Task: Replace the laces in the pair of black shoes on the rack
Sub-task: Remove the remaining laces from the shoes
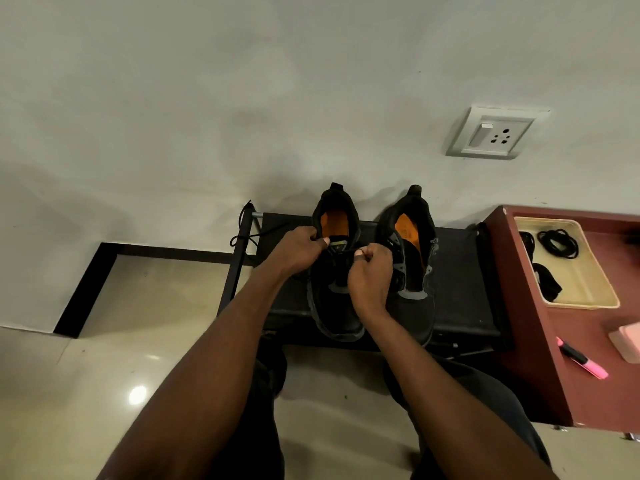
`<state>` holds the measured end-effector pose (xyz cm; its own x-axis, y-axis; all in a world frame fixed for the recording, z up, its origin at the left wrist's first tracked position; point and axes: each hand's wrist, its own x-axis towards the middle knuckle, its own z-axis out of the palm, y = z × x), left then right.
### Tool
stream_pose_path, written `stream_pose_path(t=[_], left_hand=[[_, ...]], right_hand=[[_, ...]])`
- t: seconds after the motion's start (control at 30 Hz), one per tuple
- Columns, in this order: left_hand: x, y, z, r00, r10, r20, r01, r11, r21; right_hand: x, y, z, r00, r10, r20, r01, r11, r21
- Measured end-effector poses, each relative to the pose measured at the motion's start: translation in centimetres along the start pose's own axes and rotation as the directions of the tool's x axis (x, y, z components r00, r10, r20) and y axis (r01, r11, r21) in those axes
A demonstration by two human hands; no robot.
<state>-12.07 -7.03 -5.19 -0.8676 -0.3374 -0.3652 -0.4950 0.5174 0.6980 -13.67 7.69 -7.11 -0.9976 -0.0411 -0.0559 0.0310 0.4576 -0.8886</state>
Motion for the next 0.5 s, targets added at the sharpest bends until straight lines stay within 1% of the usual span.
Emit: stream_pose_path(t=[0.03,0.07,0.1,0.13,0.17,0.2,0.23,0.27,0.3,0.33,0.4,0.43,0.47,0.5], left_hand=[[0.0,0.2,0.1,1.0,0.011,-0.009,-0.011,1.0,0.01],[0.0,0.4,0.2,1.0,0.018,-0.024,-0.017,1.0,0.019],[-0.1,0.4,0.3,0.999,0.022,-0.042,-0.021,0.999,0.025],[-0.1,0.5,0.4,0.998,0.024,-0.055,-0.023,0.999,0.028],[-0.2,0.5,0.5,0.998,0.024,-0.061,-0.022,0.999,0.029],[-0.2,0.5,0.6,0.998,0.024,-0.062,-0.023,0.999,0.028],[-0.2,0.6,0.7,0.998,0.026,-0.062,-0.025,0.999,0.029],[-0.3,0.7,0.7,0.998,0.026,-0.063,-0.024,0.999,0.031],[-0.2,0.7,0.8,0.997,0.026,-0.066,-0.024,0.999,0.033],[-0.2,0.7,0.7,0.997,0.027,-0.069,-0.024,0.999,0.034],[-0.2,0.7,0.7,0.997,0.022,-0.071,-0.02,0.999,0.038],[-0.2,0.6,0.6,0.997,0.02,-0.07,-0.017,0.999,0.042],[-0.2,0.6,0.4,0.997,0.02,-0.07,-0.016,0.999,0.046],[-0.2,0.5,0.3,0.997,0.02,-0.069,-0.017,0.999,0.052]], right_hand=[[0.2,0.0,-0.2,0.999,0.032,-0.023,-0.032,0.999,0.009],[0.4,-0.2,-0.4,1.0,0.017,-0.016,-0.017,1.0,-0.024],[0.4,-0.4,-0.7,0.999,-0.042,0.012,0.043,0.996,-0.083],[0.5,-0.4,-0.8,0.988,-0.146,0.049,0.152,0.972,-0.18],[0.5,-0.2,-0.7,0.958,-0.264,0.112,0.285,0.917,-0.278],[0.4,0.0,-0.5,0.91,-0.365,0.198,0.414,0.831,-0.372],[0.4,0.3,-0.4,0.858,-0.43,0.28,0.513,0.732,-0.448],[0.3,0.6,-0.1,0.827,-0.435,0.357,0.562,0.666,-0.49],[0.3,0.8,0.0,0.819,-0.409,0.402,0.571,0.646,-0.507],[0.2,0.9,0.1,0.82,-0.392,0.416,0.568,0.639,-0.518],[0.1,0.8,0.1,0.819,-0.423,0.387,0.573,0.635,-0.519],[0.1,0.4,-0.1,0.82,-0.452,0.351,0.572,0.639,-0.515],[0.2,0.1,-0.4,0.836,-0.472,0.28,0.547,0.675,-0.496],[0.5,-0.2,-0.8,0.87,-0.466,0.161,0.485,0.749,-0.452]])
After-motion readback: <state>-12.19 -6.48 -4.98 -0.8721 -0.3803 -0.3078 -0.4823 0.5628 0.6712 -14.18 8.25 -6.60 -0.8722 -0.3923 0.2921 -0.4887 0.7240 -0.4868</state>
